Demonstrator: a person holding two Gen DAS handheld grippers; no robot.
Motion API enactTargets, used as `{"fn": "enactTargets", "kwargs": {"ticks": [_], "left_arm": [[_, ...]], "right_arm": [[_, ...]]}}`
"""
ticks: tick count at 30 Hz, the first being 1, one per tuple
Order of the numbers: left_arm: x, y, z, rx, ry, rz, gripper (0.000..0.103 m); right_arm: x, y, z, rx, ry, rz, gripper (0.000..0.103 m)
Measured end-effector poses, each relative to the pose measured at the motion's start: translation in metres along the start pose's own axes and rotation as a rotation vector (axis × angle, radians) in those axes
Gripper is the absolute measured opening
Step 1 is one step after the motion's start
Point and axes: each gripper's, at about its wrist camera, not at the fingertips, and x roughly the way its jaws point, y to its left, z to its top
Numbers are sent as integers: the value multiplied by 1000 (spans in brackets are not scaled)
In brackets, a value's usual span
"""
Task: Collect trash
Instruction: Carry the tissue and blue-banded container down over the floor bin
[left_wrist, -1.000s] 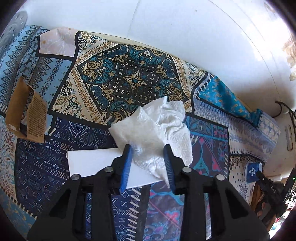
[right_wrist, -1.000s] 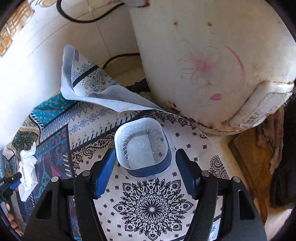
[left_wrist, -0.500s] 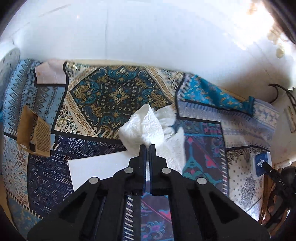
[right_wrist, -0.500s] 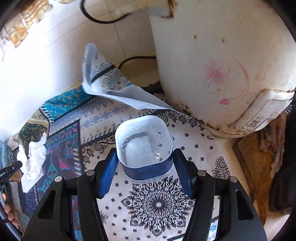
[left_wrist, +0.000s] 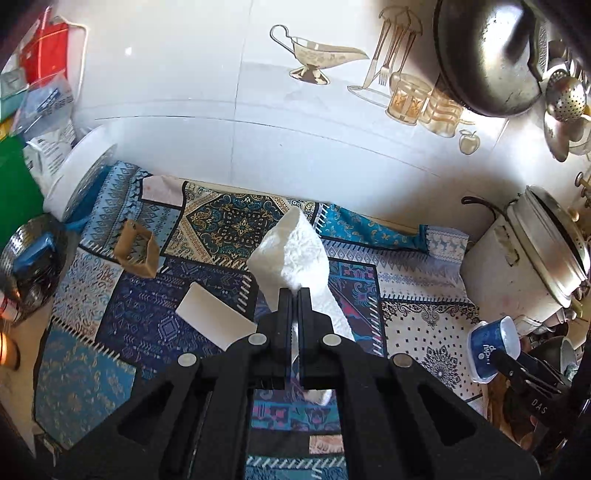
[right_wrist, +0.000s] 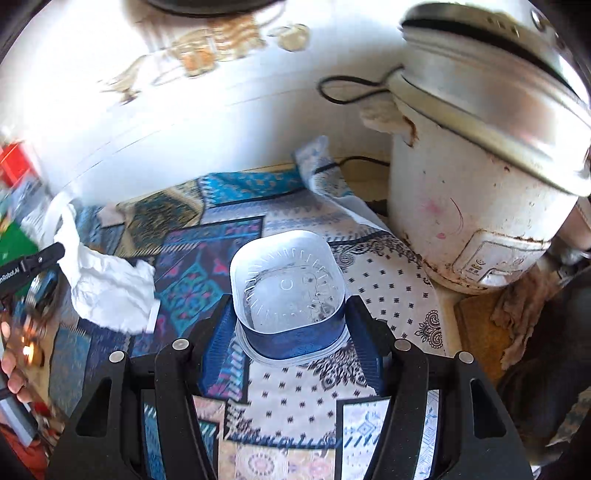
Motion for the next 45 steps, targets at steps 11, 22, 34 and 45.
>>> {"fn": "enactTargets", "kwargs": {"ticks": [11,22,34,45], "left_arm": [[-106,16,-59,22,-51,3,1],[-201,67,-129,110,-105,-86,1],[-252,118,-243,161,35,-91,1],[-208,124,-348,109,258,-34,0]], "right_arm": [[-45,67,-49,-90,-21,116,57],[-94,129,-145,-31,-66,61,57],[-124,176,-265,7,14,45,57],[-91,158,-337,-23,160,61,57]]}}
